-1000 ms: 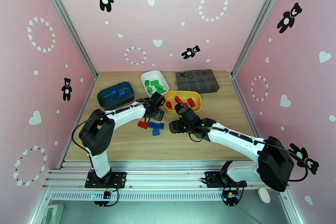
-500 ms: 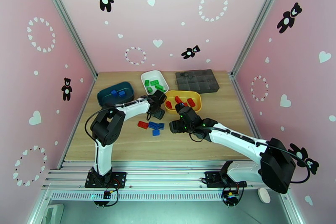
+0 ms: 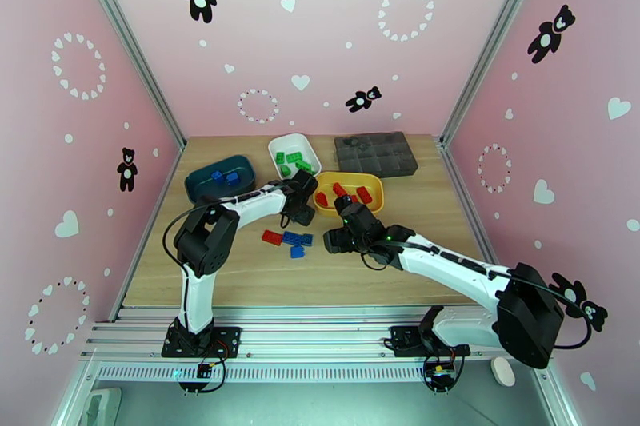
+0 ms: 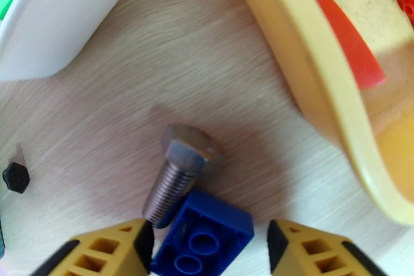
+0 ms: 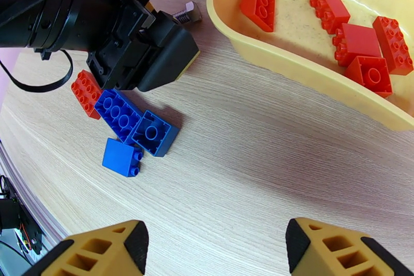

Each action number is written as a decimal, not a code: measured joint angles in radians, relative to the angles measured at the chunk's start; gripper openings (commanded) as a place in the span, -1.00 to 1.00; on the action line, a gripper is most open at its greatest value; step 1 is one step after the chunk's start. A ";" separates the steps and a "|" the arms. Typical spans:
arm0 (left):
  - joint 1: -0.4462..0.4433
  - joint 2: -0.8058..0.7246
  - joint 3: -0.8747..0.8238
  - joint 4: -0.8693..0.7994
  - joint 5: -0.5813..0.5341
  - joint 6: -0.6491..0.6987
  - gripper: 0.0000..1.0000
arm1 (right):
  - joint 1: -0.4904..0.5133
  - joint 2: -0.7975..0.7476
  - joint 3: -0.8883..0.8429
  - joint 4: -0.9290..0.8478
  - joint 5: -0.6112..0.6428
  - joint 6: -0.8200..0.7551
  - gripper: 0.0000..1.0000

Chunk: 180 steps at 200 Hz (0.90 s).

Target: Sort the legos into containers by color

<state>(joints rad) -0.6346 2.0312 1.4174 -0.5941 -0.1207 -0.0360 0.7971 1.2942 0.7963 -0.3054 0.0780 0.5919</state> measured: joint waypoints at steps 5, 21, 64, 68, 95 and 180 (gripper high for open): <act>-0.002 0.000 0.000 -0.001 0.000 -0.003 0.03 | 0.000 0.000 0.000 0.000 0.000 -0.001 0.49; -0.007 0.000 0.000 -0.004 -0.005 -0.002 -0.01 | 0.000 -0.001 0.000 0.000 0.000 0.000 0.48; -0.013 0.000 0.000 -0.023 -0.027 -0.010 -0.07 | 0.000 -0.011 0.000 0.000 0.003 0.000 0.48; -0.014 0.001 0.000 -0.024 -0.031 -0.013 -0.11 | 0.000 -0.013 0.000 0.000 0.002 0.000 0.48; -0.025 0.006 -0.001 -0.025 -0.054 -0.023 -0.28 | 0.000 -0.023 0.000 -0.002 0.003 0.000 0.48; -0.055 -0.188 -0.100 -0.068 -0.074 -0.044 -0.41 | 0.000 -0.038 0.005 -0.004 -0.022 -0.002 0.48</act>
<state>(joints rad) -0.6899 1.8435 1.3170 -0.6624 -0.1951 -0.0799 0.7971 1.2560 0.8013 -0.3092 0.0563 0.5903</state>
